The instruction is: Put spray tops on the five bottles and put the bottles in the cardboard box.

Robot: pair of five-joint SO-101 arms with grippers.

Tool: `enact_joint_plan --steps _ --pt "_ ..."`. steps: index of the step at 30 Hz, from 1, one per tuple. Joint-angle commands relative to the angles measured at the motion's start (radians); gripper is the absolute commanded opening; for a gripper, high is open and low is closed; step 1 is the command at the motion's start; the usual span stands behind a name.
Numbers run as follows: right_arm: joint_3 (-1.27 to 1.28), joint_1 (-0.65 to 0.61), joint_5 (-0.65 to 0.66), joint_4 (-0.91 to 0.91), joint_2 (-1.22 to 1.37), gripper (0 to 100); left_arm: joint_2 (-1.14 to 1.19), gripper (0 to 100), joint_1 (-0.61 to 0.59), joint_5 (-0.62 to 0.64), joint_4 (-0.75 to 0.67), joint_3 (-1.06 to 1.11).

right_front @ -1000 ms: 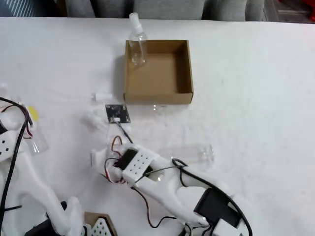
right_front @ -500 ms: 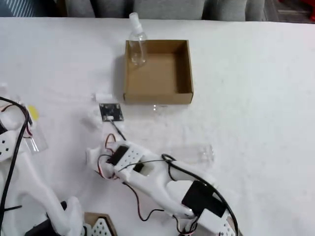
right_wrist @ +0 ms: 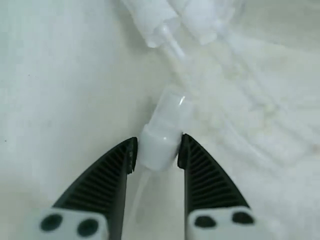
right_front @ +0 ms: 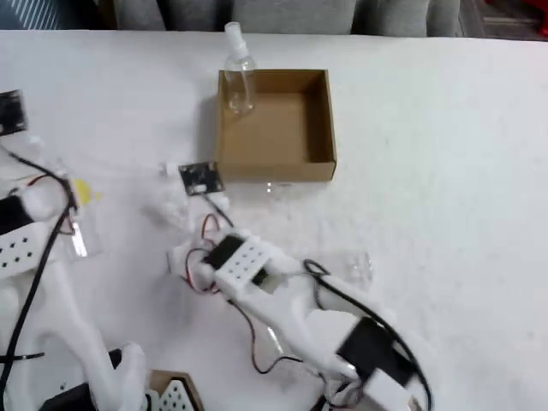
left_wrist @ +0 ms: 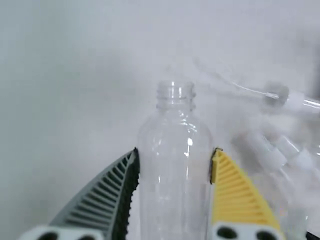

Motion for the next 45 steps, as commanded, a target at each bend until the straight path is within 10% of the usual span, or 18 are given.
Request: enact_joint_plan --steps 1,14,25,39,45 --pt "-0.032 0.070 0.081 0.137 -0.174 1.5 -0.030 11 0.156 0.051 -0.008 -0.021" --pt "-0.031 0.527 0.308 0.366 -0.565 1.5 -0.099 11 0.647 0.181 0.195 -0.255" --pt "0.130 0.648 0.310 0.458 -0.917 1.5 -0.424 12 0.665 0.181 0.012 0.068" --pt "0.493 0.611 0.491 0.188 -1.081 1.5 -0.424 12 0.119 0.160 0.158 0.077" --pt "0.500 0.562 0.491 0.188 -1.047 1.5 -0.259 12 0.077 0.118 0.163 0.069"
